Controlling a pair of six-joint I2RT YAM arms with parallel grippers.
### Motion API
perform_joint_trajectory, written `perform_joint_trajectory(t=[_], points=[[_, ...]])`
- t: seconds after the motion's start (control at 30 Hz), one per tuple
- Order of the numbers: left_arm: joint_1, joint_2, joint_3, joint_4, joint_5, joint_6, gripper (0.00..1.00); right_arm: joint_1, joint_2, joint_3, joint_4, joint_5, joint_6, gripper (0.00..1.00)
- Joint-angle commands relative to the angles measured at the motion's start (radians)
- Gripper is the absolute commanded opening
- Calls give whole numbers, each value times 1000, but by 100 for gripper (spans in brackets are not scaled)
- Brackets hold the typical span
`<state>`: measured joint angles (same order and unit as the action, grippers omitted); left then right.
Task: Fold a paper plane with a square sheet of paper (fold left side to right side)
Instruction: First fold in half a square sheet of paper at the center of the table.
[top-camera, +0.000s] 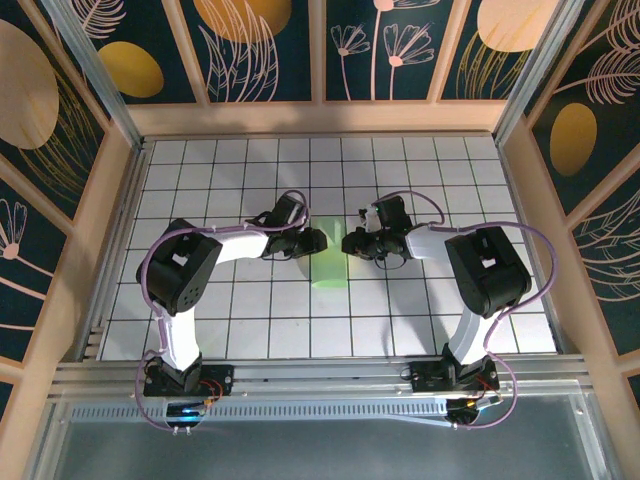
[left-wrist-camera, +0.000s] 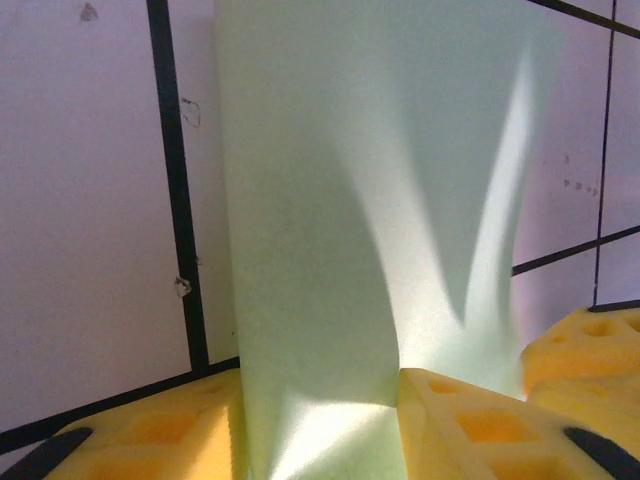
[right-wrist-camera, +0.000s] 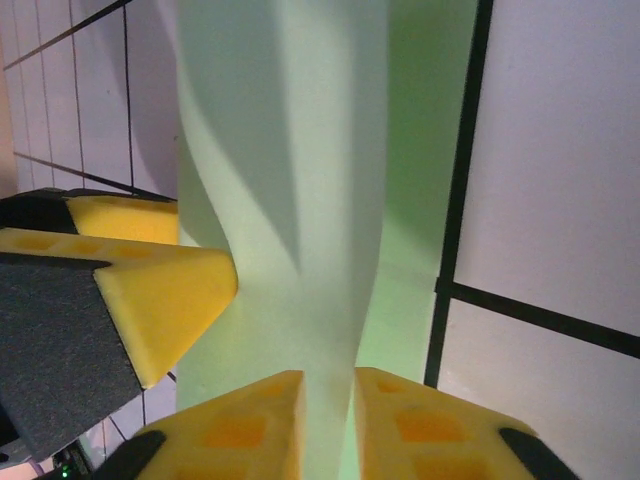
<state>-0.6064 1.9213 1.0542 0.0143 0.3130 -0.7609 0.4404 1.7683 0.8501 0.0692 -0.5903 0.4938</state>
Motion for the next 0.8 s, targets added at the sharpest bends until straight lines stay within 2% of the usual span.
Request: perform_joint_trajectory(t=[0.0, 0.27, 0.77], points=[[-14, 57, 5, -94, -79, 32, 42, 4, -9, 28, -56, 44, -32, 28], [-30, 84, 31, -168, -168, 58, 41, -41, -102, 13, -121, 136, -63, 42], [-76, 175, 123, -288, -277, 96, 46, -98, -193, -33, -143, 169, -86, 43]])
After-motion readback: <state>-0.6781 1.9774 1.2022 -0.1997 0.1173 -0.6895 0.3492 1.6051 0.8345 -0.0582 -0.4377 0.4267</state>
